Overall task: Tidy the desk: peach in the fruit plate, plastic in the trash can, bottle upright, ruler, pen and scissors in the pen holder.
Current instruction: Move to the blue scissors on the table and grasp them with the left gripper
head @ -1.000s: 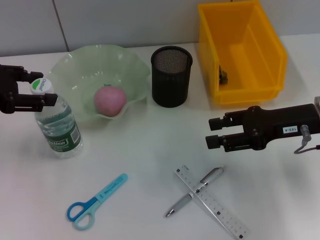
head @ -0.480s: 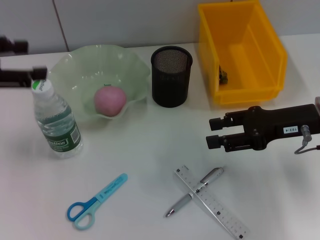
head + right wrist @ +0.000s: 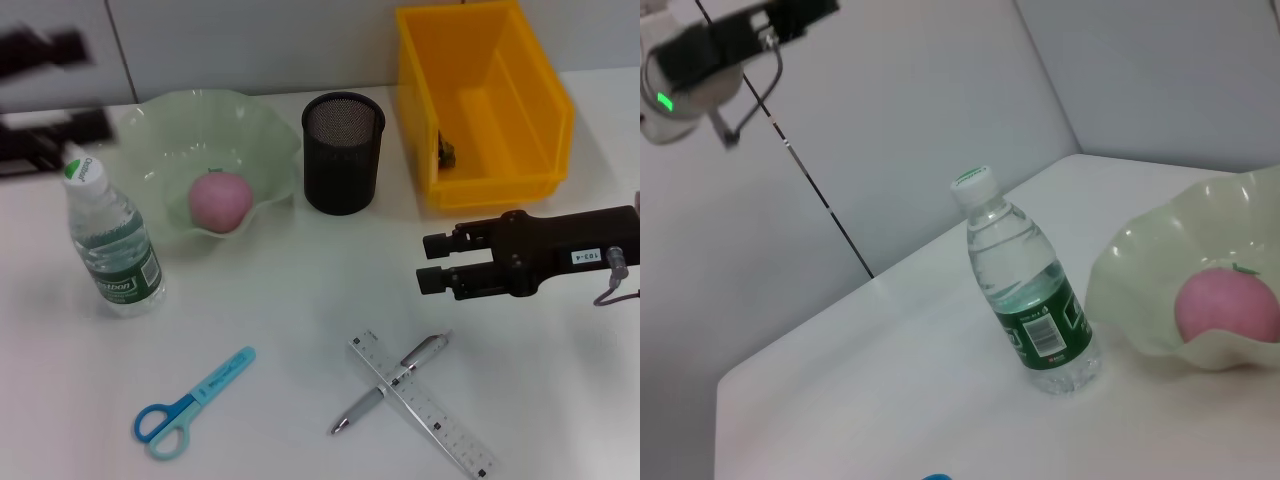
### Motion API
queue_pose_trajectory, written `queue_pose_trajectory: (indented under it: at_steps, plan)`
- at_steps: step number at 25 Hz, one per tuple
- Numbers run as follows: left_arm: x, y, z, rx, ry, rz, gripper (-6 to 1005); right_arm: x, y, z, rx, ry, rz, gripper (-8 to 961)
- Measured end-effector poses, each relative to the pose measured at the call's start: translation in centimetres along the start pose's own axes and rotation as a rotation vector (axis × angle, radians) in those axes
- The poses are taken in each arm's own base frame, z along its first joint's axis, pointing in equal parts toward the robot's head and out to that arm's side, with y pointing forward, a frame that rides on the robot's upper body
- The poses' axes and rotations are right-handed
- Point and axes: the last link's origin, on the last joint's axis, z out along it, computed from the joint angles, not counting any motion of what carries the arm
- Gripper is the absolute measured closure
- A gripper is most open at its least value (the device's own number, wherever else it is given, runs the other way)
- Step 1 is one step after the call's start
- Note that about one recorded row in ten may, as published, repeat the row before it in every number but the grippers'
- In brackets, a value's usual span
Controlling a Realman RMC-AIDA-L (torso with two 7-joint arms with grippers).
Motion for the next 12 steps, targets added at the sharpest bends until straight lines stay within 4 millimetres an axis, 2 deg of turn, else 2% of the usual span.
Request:
queue_pose_trajectory:
  at_steps: [2,4,6,10,12]
  plan:
    - [-0.5,0.4,0.7,-0.022,-0.001,-0.001,131,0.0,0.0,0.0,0.001,-0.001,0.000,296]
    - [-2.6,1.3,3.2,-0.091,-0.005,-0.006,132,-0.1,0.0,0.0,0.001,-0.002,-0.001,296]
    - [-4.4,1.7,4.7,-0.134,-0.004,-0.028,132,-0.2,0.0,0.0,0.000,-0.002,-0.002,296]
    - [-7.4,1.8,6.2,-0.132,-0.024,-0.071,131,-0.3,-0.2,-0.1,0.003,0.007,0.004,296]
    - [-9.8,1.9,6.8,-0.101,-0.075,-0.066,131,-0.4,-0.3,0.0,0.009,0.021,0.004,296]
